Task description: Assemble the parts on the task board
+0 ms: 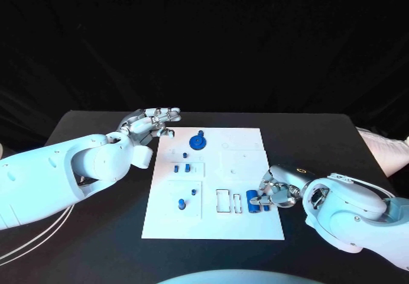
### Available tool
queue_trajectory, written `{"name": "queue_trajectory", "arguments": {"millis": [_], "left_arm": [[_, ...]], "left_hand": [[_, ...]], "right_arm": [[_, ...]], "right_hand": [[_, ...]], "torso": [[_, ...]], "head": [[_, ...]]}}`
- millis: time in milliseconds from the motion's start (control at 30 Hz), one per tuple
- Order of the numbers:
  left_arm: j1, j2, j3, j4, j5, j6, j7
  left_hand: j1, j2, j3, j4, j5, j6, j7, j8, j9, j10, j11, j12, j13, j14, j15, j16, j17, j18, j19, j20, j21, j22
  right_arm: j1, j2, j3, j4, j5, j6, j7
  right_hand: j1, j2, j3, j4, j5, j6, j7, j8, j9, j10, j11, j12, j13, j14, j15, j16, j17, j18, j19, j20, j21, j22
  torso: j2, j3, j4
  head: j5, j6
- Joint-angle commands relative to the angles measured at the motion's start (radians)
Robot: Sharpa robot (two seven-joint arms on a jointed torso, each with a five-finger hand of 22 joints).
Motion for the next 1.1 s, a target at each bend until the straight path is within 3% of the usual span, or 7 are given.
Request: {"name": "queue_trajectory", "arguments": {"millis": [33, 333, 533, 867, 1100], "left_arm": [[0.001, 0.002, 0.001, 0.001, -0.003, 0.014, 0.005], [0.001, 0.002, 0.001, 0.001, -0.003, 0.016, 0.003], [0.001, 0.002, 0.001, 0.001, -0.003, 0.019, 0.000], [0.001, 0.001, 0.000, 0.001, -0.003, 0.020, -0.002], [0.000, 0.001, 0.000, 0.000, -0.003, 0.021, -0.002]], "left_hand": [[-0.002, 0.006, -0.003, 0.000, 0.003, 0.001, 0.005, 0.006, -0.001, -0.007, 0.000, 0.004, 0.001, -0.008, 0.000, -0.002, -0.001, 0.011, -0.001, 0.000, -0.006, -0.002], [-0.002, 0.006, -0.003, 0.000, 0.003, 0.001, 0.005, 0.006, -0.001, -0.007, 0.000, 0.004, 0.001, -0.008, 0.000, -0.002, -0.001, 0.011, -0.001, 0.000, -0.006, -0.002], [-0.004, 0.006, -0.005, 0.000, 0.003, 0.000, 0.005, 0.006, -0.001, -0.008, 0.000, 0.005, 0.001, -0.008, 0.000, -0.001, -0.001, 0.011, 0.000, 0.000, -0.006, -0.002], [-0.004, 0.006, -0.005, 0.000, 0.003, 0.000, 0.005, 0.006, -0.001, -0.008, 0.000, 0.005, 0.001, -0.008, 0.000, -0.001, -0.001, 0.011, 0.000, 0.000, -0.006, -0.002], [-0.004, 0.006, -0.005, 0.000, 0.003, 0.000, 0.005, 0.006, -0.001, -0.008, 0.000, 0.005, 0.001, -0.008, 0.000, -0.001, -0.001, 0.011, 0.000, 0.000, -0.006, -0.002]], "right_arm": [[-0.004, 0.008, 0.000, -0.007, -0.032, 0.023, -0.009], [-0.024, 0.050, -0.001, -0.041, -0.039, 0.026, -0.011], [-0.044, 0.074, -0.001, -0.057, -0.030, 0.026, -0.012], [-0.051, 0.086, 0.000, -0.066, -0.015, 0.028, -0.011], [-0.051, 0.075, 0.000, -0.051, 0.024, -0.049, -0.005]], "right_hand": [[0.005, -0.008, -0.005, 0.002, -0.005, -0.007, -0.003, 0.004, 0.001, -0.009, 0.000, 0.001, 0.000, 0.082, -0.004, 0.005, 0.133, -0.011, 0.006, -0.003, 0.005, -0.001], [0.007, -0.006, -0.006, 0.002, -0.005, -0.008, -0.003, 0.005, 0.004, -0.010, 0.000, -0.002, -0.001, 0.082, -0.003, 0.005, 0.134, -0.011, 0.006, -0.003, 0.005, -0.001], [0.008, -0.004, -0.006, 0.002, -0.005, -0.009, -0.003, 0.006, 0.005, -0.011, 0.000, -0.003, -0.001, 0.082, -0.003, 0.005, 0.133, -0.010, 0.005, -0.003, 0.004, -0.003], [0.019, 0.009, -0.008, 0.001, 0.003, -0.013, -0.003, 0.011, 0.015, -0.014, 0.000, -0.007, 0.003, 0.081, -0.003, 0.004, 0.132, -0.010, 0.004, -0.002, 0.004, -0.002], [0.063, 0.035, -0.006, -0.008, 0.044, -0.015, -0.005, 0.026, 0.039, -0.013, -0.002, -0.009, 0.015, 0.082, -0.004, 0.005, 0.134, -0.011, 0.005, -0.003, 0.006, 0.002]], "torso": [[0.000, -0.0004, 0.0011], [0.000, -0.0009, -0.0017], [0.000, -0.0008, 0.0007], [-0.001, -0.0006, -0.0025], [-0.001, -0.0008, -0.0028]], "head": [[0.003, 0.000], [0.008, -0.002], [0.010, -0.003], [0.017, -0.003], [0.016, 0.000]]}}
